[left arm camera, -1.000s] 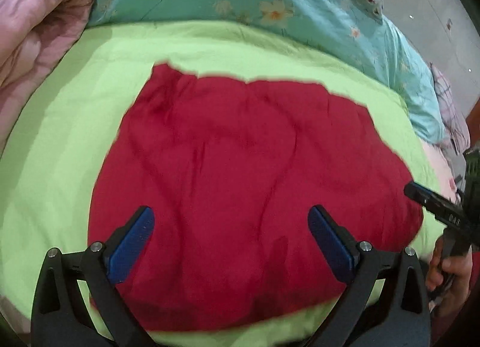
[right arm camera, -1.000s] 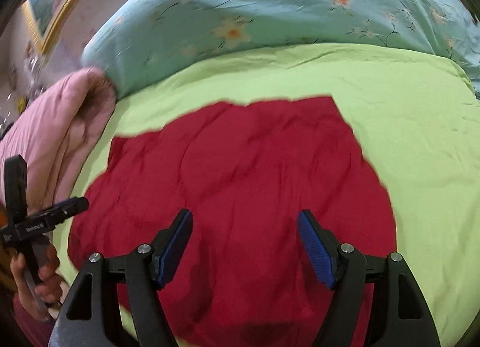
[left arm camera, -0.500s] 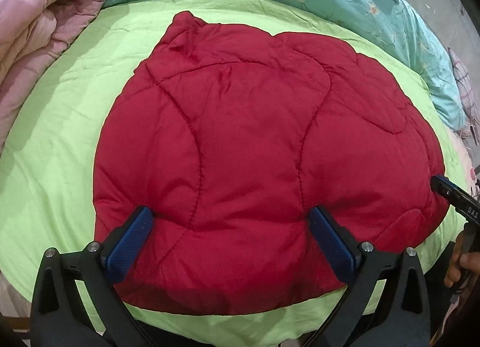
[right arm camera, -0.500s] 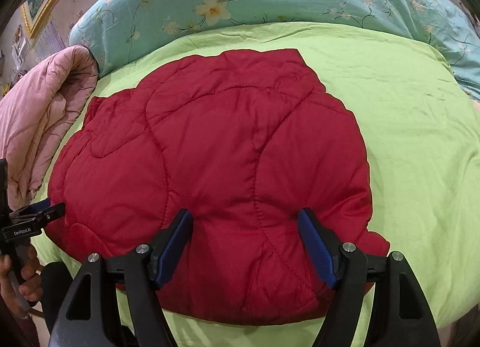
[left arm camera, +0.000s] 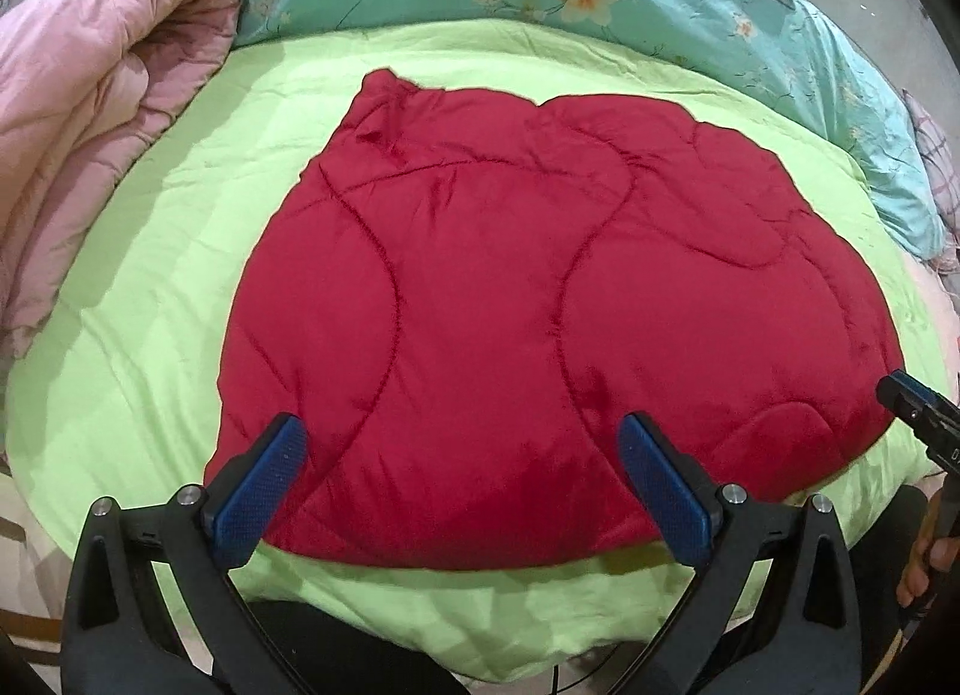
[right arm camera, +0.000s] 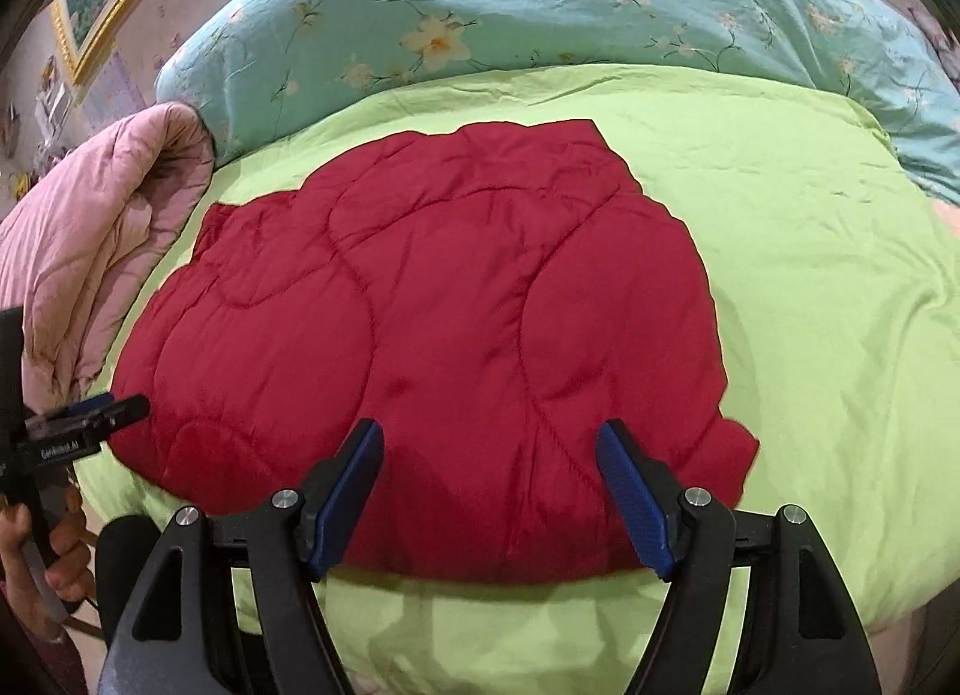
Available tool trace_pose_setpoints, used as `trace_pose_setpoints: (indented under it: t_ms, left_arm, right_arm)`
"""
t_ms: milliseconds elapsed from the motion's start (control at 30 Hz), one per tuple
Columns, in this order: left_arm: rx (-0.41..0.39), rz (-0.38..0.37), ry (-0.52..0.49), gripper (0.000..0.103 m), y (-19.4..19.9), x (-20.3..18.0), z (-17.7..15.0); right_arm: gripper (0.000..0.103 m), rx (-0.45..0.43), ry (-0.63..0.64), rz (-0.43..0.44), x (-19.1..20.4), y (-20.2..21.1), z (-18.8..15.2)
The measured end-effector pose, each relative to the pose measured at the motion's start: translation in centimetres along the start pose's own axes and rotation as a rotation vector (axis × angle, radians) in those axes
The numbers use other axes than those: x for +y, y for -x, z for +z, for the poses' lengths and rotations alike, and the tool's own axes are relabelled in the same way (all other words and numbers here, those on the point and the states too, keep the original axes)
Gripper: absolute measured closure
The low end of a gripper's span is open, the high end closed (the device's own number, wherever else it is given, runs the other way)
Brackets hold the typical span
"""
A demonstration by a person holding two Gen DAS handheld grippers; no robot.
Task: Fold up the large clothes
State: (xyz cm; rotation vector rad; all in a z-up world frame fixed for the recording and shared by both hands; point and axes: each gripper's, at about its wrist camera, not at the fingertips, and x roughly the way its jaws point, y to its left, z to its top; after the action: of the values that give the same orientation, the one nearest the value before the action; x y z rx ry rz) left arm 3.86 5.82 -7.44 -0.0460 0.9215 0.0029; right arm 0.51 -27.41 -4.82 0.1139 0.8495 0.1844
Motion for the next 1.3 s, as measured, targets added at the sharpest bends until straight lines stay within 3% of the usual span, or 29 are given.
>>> trace_pose_setpoints:
  t_ms: [600, 1033, 1300]
  left_arm:
    - [-0.022, -0.005, -0.058, 0.000, 1.5, -2.2, -1.1]
    - [0.039, -0.019, -0.078, 0.000, -3.6, -3.1, -0.2]
    - [0.019, -0.039, -0.058, 0.000, -1.8, -2.3, -0.5]
  right_arm:
    - [0.028, 0.004, 0.038, 0.014, 1.9, 1.1, -1.2]
    - [0.027, 0.012, -0.064, -0.001, -2.5, -3.2, 0.9]
    - [0.025, -0.009, -0.082, -0.009, -2.0, -1.4, 0.8]
